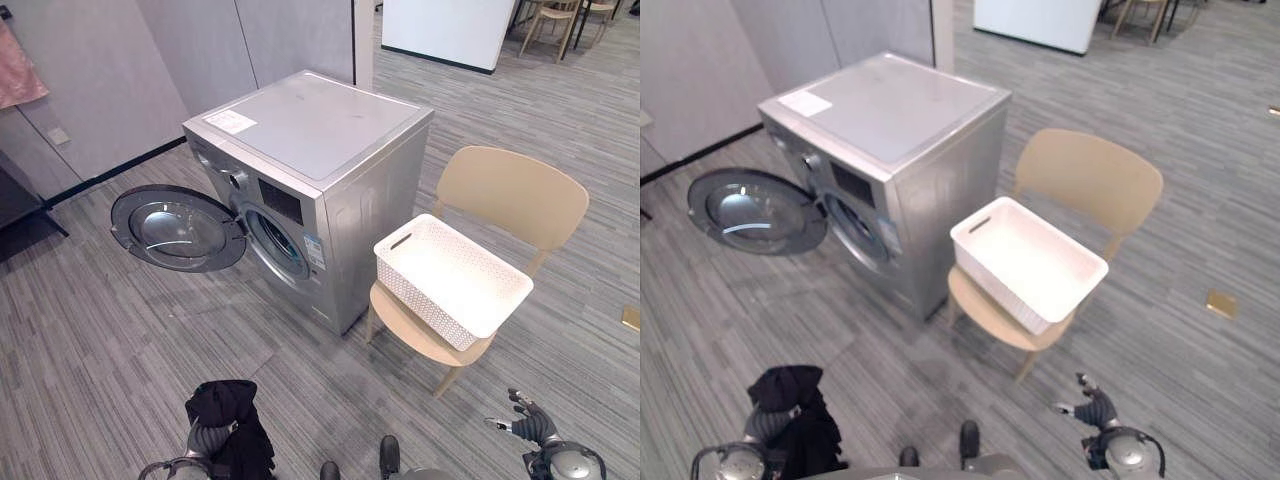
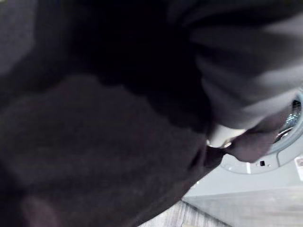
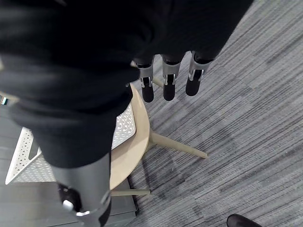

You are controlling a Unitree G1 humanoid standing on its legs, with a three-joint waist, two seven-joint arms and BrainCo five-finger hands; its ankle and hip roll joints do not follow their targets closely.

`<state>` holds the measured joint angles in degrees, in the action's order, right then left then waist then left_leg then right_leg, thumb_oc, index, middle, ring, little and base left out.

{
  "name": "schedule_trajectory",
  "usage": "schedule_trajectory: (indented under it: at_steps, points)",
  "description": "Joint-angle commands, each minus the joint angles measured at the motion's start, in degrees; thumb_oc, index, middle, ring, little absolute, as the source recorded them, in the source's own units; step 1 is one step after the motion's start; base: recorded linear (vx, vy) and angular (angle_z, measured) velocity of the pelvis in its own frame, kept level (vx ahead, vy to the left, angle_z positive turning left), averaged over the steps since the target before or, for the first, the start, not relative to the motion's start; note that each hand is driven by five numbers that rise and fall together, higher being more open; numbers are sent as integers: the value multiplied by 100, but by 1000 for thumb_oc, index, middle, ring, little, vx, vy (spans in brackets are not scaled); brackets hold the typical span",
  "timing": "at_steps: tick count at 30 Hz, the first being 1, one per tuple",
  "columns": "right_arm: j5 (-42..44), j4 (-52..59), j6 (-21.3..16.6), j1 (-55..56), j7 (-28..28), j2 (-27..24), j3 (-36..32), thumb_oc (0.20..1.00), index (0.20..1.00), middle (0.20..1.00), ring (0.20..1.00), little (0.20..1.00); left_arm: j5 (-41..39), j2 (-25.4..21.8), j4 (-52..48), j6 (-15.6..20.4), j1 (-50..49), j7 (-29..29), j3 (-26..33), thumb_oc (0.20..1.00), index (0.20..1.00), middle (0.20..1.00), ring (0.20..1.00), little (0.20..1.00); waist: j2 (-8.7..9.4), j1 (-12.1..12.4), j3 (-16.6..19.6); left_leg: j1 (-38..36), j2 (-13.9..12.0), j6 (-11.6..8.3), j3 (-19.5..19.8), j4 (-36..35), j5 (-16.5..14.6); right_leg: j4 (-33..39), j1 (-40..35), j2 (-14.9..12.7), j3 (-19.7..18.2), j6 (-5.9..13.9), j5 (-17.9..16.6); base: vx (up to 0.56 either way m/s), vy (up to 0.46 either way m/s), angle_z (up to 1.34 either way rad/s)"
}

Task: Grab the laundry basket,head to the washer,open it,put in the laundry and shut it.

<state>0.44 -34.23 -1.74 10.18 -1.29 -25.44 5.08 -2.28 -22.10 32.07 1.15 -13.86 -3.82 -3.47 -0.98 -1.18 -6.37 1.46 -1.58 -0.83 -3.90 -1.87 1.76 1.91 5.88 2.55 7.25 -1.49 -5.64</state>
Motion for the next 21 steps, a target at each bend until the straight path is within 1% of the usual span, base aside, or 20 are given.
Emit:
schedule_trajectory:
  at_steps: [1,2,3,4,5,6,7,9,10,11,12,13,14,15,16,17,18,19,20,21]
  points:
    - [4,198,-199,-348,-198,77,71,1000,1000,1000,1000,1000,-362,-191,-213,285,455,-193,187,200,200,200,200,200,292,55,-247,619,73,-145,32,375,41,-381,-488,-385,-50,463,1100,-150,-26,55]
    - [62,96,-187,-410,-281,122,95,1000,1000,1000,1000,1000,-437,-177,-230,311,594,-279,124,200,200,200,200,200,335,66,-395,919,23,-175,-245,726,-18,-385,-433,-487,204,456,1093,-153,-25,59]
    - [62,94,-188,-413,-281,122,95,1000,1000,1000,1000,1000,-437,-177,-229,311,597,-279,124,200,200,200,200,200,331,58,-374,953,21,-175,-237,729,-6,-380,-405,-485,212,455,1080,-152,-1,72]
    - [3,64,-120,-382,-325,147,139,1000,1000,1000,1000,1000,-446,-164,-340,317,632,-272,110,200,200,200,200,200,332,21,-402,947,-194,-144,-976,805,-76,-304,-394,-598,544,467,1075,45,32,80]
    - [-18,14,-114,-372,-349,157,172,1000,1000,1000,1000,1000,-444,-149,-357,322,630,-270,80,200,200,200,200,200,346,-1,-369,897,-282,-188,-1222,830,-220,-247,-488,-638,657,527,1153,50,63,99]
    - [-36,-29,-97,-369,-352,184,191,1000,1000,1000,1000,1000,-422,-148,-367,330,645,-257,67,200,200,200,200,200,353,-23,-365,898,-360,-184,-1427,801,-195,-243,-485,-681,783,535,1112,105,47,136]
    - [-39,-37,-100,-370,-354,188,195,1000,1000,1000,1000,1000,-420,-149,-369,329,640,-256,67,200,200,200,200,200,354,-31,-362,887,-355,-191,-1416,804,-221,-245,-499,-682,787,543,1131,35,58,152]
    - [-106,-95,-84,-351,-383,214,227,1000,1000,1000,1000,1000,-412,-137,-398,320,679,-243,27,200,200,200,200,200,370,-72,-368,875,-475,-187,-1703,794,-219,-300,-524,-790,1036,569,1119,46,101,105]
    - [-155,-136,-56,-347,-403,229,224,1000,1000,1000,1000,1000,-424,-136,-408,304,746,-240,2,200,200,200,200,200,369,-119,-363,786,-593,-188,-2002,710,-242,-374,-512,-901,1294,589,1124,91,233,65]
    - [-229,-134,-25,-360,-422,253,249,1000,1000,1000,1000,1000,-432,-123,-507,296,787,-187,-60,200,200,200,200,200,349,-166,-322,674,-655,-151,-2198,660,-279,-451,-561,-1004,1602,595,1181,74,190,102]
    - [-229,-135,-25,-360,-422,253,250,1000,1000,1000,1000,1000,-432,-122,-508,295,786,-186,-59,200,200,200,200,200,349,-171,-323,674,-654,-151,-2194,658,-278,-452,-563,-1005,1606,596,1182,127,178,124]
    - [-204,-146,-36,-394,-427,261,259,1000,1000,1000,1000,1000,-416,-113,-532,314,803,-172,-106,200,200,200,200,200,361,-167,-302,673,-640,-118,-2200,695,-307,-479,-626,-1048,1680,603,1204,167,220,118]
    - [-265,-195,1,-483,-417,291,330,1000,1000,1000,1000,1000,-389,-118,-543,293,829,-160,-135,200,200,200,200,200,405,-155,-290,740,-574,-41,-2132,776,-409,-636,-696,-1165,1806,626,1265,167,220,82]
    - [-266,-195,1,-483,-417,292,331,1000,1000,1000,1000,1000,-389,-119,-543,292,828,-160,-134,200,200,200,200,200,406,-159,-289,744,-573,-40,-2129,778,-411,-639,-695,-1167,1808,627,1267,242,364,71]
    - [-267,-153,-5,-567,-398,361,426,1000,1000,1000,1000,1000,-343,-179,-546,276,846,-160,-105,200,200,200,200,200,482,-103,-300,733,-445,77,-2057,802,-571,-1032,-658,-1362,1834,679,1280,191,258,48]
    - [-247,-115,-11,-597,-399,392,467,1000,1000,1000,1000,1000,-322,-236,-576,268,861,-168,-75,200,200,200,200,200,521,-55,-338,719,-376,134,-1999,826,-640,-1272,-599,-1459,1822,716,1225,192,266,27]
    - [-247,-116,-10,-602,-400,400,469,1000,1000,1000,1000,1000,-322,-243,-581,263,862,-166,-71,200,200,200,200,200,533,-60,-342,721,-362,146,-1997,830,-652,-1307,-586,-1481,1820,731,1239,158,195,17]
    - [-223,-67,13,-663,-385,482,529,1000,1000,1000,1000,1000,-265,-329,-560,228,903,-193,-40,200,200,200,200,200,576,-26,-418,678,-233,244,-1870,850,-752,-1837,-431,-1610,1684,796,1100,100,143,30]
    - [-222,-68,14,-671,-386,490,531,1000,1000,1000,1000,1000,-265,-336,-558,227,910,-193,-37,200,200,200,200,200,591,-30,-421,681,-214,257,-1871,852,-762,-1883,-409,-1640,1676,812,1119,169,204,55]
    - [-193,10,15,-686,-385,528,551,1000,1000,1000,1000,1000,-227,-381,-562,202,926,-228,-52,200,200,200,200,200,602,-67,-484,602,-128,300,-1776,817,-806,-2254,-178,-1590,1446,825,1019,201,194,82]
